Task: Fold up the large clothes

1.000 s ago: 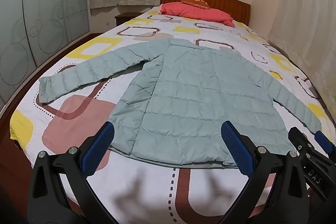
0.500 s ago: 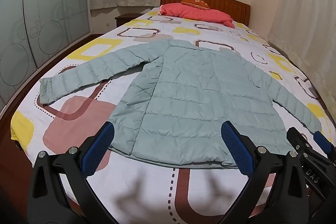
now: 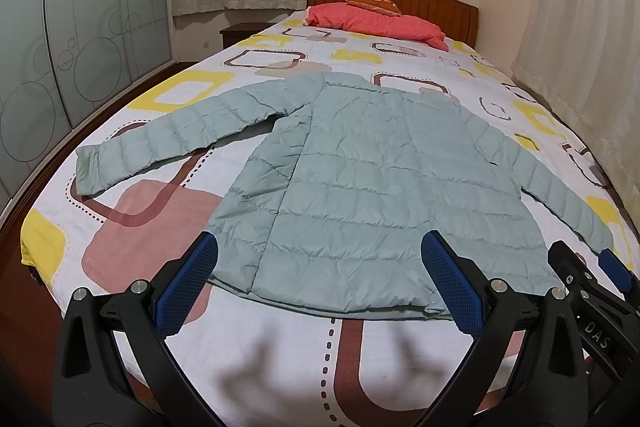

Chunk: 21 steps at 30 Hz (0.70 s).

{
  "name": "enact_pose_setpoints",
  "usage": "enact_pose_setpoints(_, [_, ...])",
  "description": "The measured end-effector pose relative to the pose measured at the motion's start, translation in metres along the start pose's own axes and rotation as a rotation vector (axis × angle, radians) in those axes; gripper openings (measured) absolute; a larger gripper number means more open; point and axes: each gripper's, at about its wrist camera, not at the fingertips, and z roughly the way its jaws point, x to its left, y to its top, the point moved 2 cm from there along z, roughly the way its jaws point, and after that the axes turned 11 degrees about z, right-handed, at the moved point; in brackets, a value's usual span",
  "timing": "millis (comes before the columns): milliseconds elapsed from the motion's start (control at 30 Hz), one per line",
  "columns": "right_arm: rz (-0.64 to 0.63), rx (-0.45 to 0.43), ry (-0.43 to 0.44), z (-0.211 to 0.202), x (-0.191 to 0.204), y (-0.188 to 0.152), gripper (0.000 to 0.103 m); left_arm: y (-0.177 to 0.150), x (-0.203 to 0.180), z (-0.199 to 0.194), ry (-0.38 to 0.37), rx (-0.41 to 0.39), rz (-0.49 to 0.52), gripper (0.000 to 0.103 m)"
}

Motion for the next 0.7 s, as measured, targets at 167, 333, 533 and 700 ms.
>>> enact_pose_setpoints(167, [0.000, 0.000, 0.000, 0.0007, -0.0004, -0.0001, 0.098, -0.0005, 0.0005, 0.0007, -0.001, 0.000, 0.001, 0.101])
enact_pose_setpoints(333, [0.001, 0.001, 0.000, 0.0018, -0.0008, -0.0001, 0.098, -0.0006, 0.0006, 0.0007, -0.002, 0.000, 0.000, 0.101])
enact_pose_setpoints(533, [0.000, 0.000, 0.000, 0.0022, -0.0010, -0.0004, 0.098, -0.0007, 0.0007, 0.0008, -0.002, 0.001, 0.002, 0.101])
enact_pose_setpoints(700, [0.000, 0.000, 0.000, 0.0024, -0.0010, -0.0006, 0.098, -0.0007, 0.0010, 0.0011, -0.002, 0.002, 0.003, 0.101])
